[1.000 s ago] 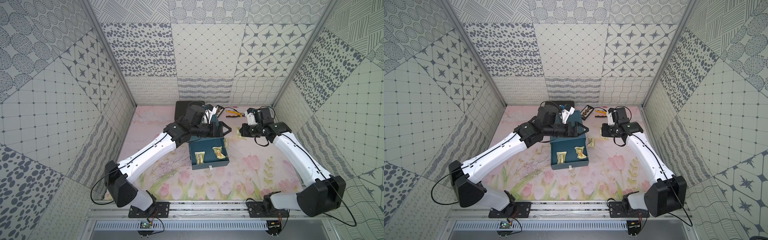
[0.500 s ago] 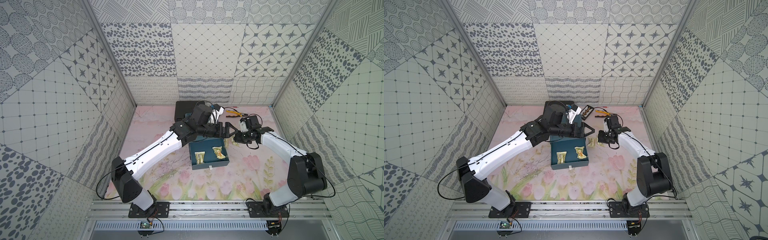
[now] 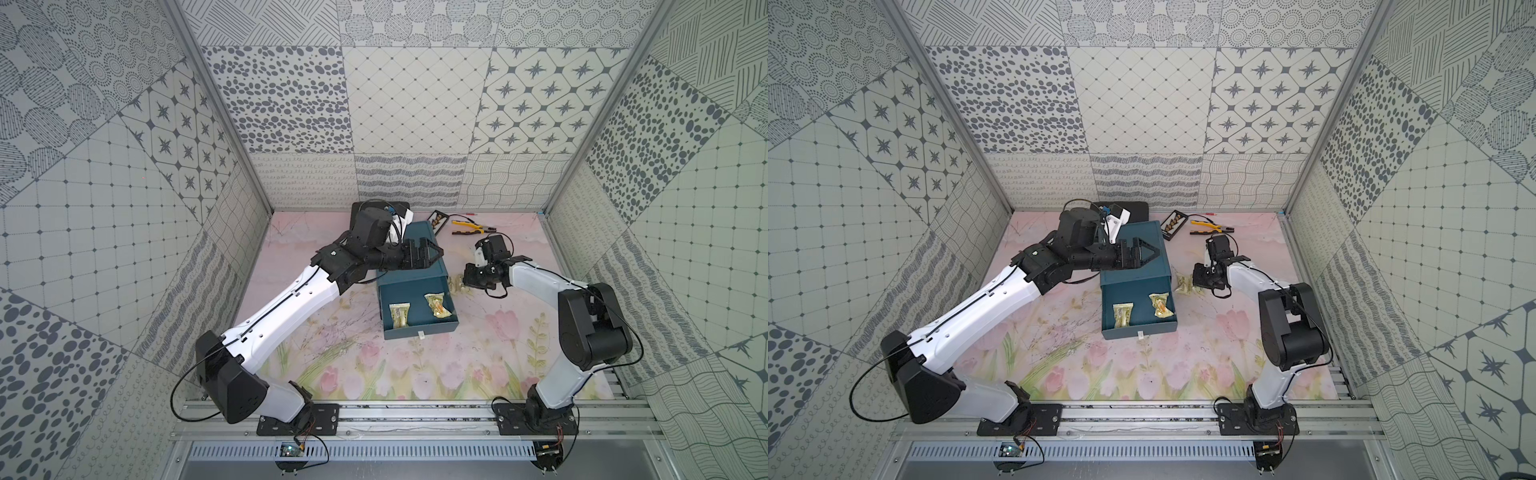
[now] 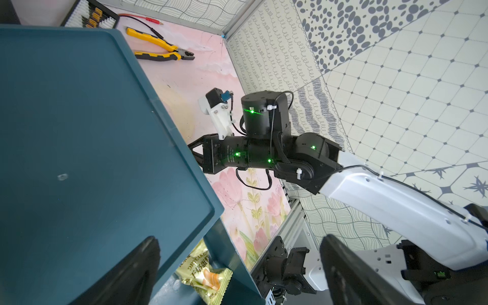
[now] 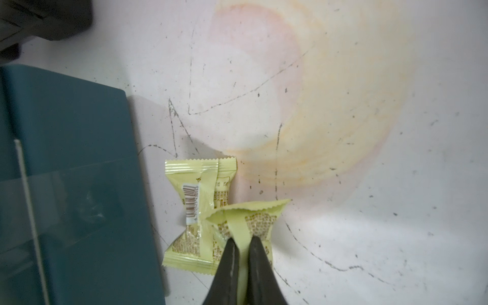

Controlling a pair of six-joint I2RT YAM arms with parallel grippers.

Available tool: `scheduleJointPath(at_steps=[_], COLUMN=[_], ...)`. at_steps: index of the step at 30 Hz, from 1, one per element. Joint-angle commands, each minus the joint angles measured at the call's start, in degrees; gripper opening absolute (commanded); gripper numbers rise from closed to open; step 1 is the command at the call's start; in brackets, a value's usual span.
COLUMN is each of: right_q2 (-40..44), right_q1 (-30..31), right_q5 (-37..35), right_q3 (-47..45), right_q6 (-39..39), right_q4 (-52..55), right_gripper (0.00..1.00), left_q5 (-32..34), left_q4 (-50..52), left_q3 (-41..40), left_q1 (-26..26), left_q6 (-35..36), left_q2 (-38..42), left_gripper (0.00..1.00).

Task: Take the cookies out of the drawer
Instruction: Place the cookie at the center of the board.

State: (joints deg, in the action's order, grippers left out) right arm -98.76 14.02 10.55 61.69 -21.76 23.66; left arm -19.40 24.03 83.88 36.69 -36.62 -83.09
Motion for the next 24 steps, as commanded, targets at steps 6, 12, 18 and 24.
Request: scheduleJointPath(at_steps=[6,12,18,24], right_q2=[-3.3,-1.3,1.9,8.9], right_q1=[0.0,0.1,0.1,0.1], right_q5=[-0.2,-0.4,1.9,3.0], right_q3=[-0.5,-1.3,-1.9,-3.3], right_q6=[-2.1,-2.1,-2.0,-2.4], right_q4=[-3.3,-3.3,-3.1,-2.6], right_gripper=[0.07,0.25,0.52,0.59], left_q5=[0.3,0.8,1.6,5.6], left_q4=[-0.3,-0.3,0.0,3.1], left_q3=[-2.4,-2.7,-3.6,-4.7], left_q1=[-1.7,-1.7,-1.8,-2.1], left_q6=[2.1,2.5,2.4,3.9], left_q2=[2.1,3.1,4.7,8.3], left_gripper=[0.99,0.99,0.99,0.99])
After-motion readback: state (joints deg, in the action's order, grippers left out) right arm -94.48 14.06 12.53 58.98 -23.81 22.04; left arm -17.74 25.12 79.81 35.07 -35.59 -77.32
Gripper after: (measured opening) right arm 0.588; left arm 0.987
